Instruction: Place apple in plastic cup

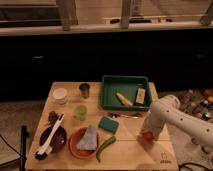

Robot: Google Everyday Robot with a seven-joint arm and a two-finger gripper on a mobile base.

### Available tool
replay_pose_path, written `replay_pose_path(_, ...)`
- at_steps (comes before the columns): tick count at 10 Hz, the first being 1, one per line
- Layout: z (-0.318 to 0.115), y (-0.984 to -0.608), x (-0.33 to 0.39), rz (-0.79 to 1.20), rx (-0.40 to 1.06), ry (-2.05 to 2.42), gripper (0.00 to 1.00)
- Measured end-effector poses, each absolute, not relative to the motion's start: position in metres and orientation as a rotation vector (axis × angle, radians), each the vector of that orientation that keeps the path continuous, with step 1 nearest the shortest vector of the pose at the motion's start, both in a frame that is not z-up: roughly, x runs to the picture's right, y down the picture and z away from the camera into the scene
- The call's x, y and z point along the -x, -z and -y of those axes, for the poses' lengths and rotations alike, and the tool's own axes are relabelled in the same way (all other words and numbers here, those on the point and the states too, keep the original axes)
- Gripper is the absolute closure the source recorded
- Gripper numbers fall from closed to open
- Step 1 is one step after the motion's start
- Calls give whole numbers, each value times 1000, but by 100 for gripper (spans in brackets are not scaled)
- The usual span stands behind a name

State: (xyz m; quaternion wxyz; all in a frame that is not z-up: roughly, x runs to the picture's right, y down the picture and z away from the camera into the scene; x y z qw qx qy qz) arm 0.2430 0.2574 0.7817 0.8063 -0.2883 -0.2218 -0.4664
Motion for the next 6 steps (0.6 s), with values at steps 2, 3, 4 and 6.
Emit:
replay_pose_path(2, -253, -779, -242, 469, 617, 1004, 100)
replay_pose_path(3, -252, -778, -241, 468, 617, 1006, 100)
replay_pose_path(4, -248, -776, -242, 463, 613, 1006, 100)
replay_pose_path(6, -241, -771, -244, 454, 607, 1002, 100)
